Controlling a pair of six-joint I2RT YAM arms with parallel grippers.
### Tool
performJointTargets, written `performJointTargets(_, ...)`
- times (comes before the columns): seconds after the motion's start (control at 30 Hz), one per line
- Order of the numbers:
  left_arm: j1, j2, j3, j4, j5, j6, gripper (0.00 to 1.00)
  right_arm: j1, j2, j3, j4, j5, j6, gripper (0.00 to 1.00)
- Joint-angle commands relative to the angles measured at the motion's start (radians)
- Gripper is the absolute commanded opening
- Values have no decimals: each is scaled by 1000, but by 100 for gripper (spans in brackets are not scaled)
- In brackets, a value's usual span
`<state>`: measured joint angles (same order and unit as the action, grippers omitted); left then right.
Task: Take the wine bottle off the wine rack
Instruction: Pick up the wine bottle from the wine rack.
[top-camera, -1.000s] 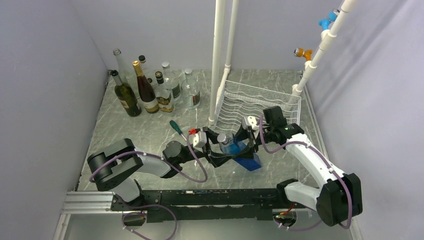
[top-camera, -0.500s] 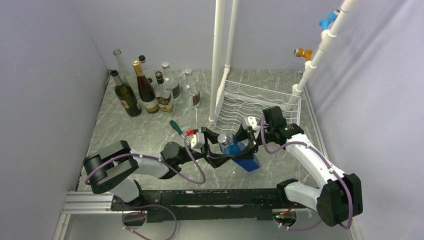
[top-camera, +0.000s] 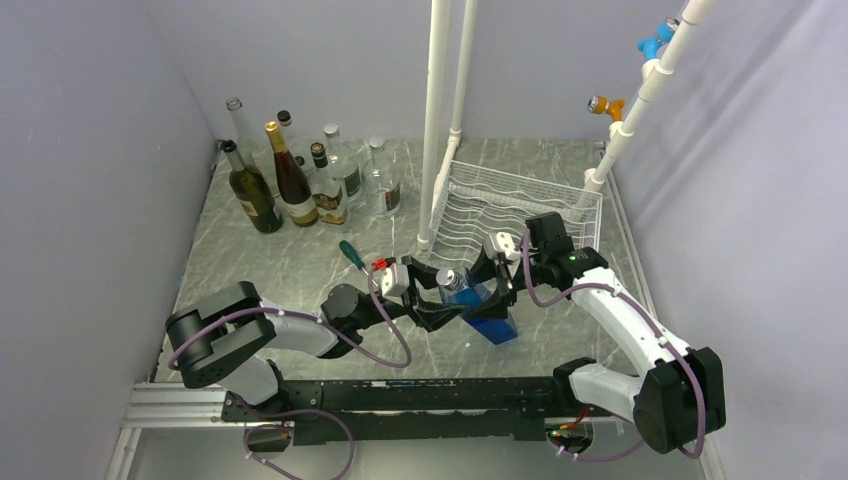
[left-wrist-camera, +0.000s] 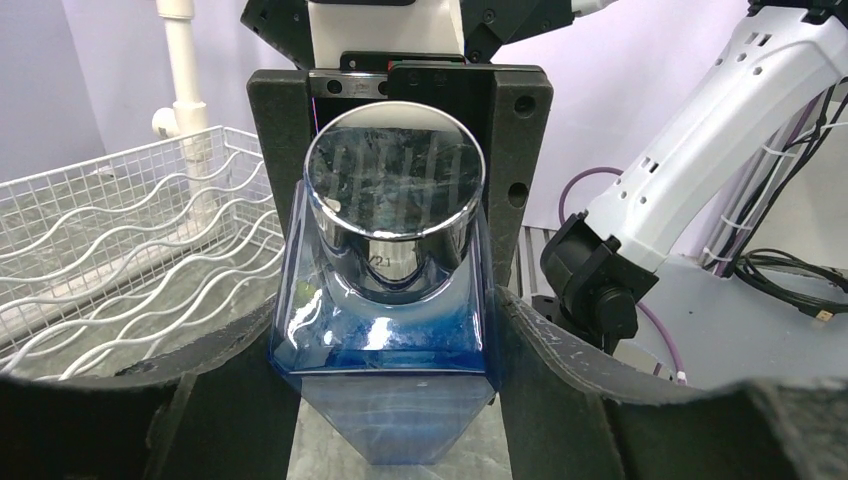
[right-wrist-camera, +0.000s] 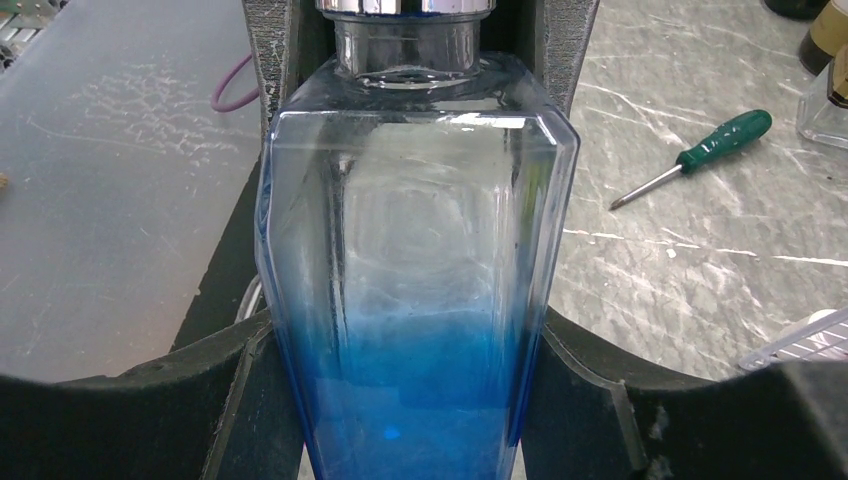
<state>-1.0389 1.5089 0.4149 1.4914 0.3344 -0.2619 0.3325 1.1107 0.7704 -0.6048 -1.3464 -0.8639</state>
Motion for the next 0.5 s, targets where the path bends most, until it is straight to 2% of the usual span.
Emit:
performJointTargets(0.0, -26, -38, 44, 173, 55, -36, 28, -7, -27, 49, 80, -59, 23, 0)
performJointTargets(0.03, -26, -41, 45, 173, 55, -40, 24, -7, -27, 47, 81, -60, 26, 0)
performJointTargets(0.1, -26, -46, 45, 173, 55, -44, 25, -8, -28, 47, 88, -59, 34, 0)
performJointTargets(0.2, -27, -53, 46, 173, 51, -49, 49, -8, -27, 47, 92, -61, 39, 0)
performJointTargets(0.23, -29, -53, 45, 173, 49, -48, 54, -7, -27, 47, 92, -65, 41, 0)
performJointTargets(0.47, -41, -52, 43, 173, 28, -38, 74, -16, -29, 50, 91, -84, 46, 0)
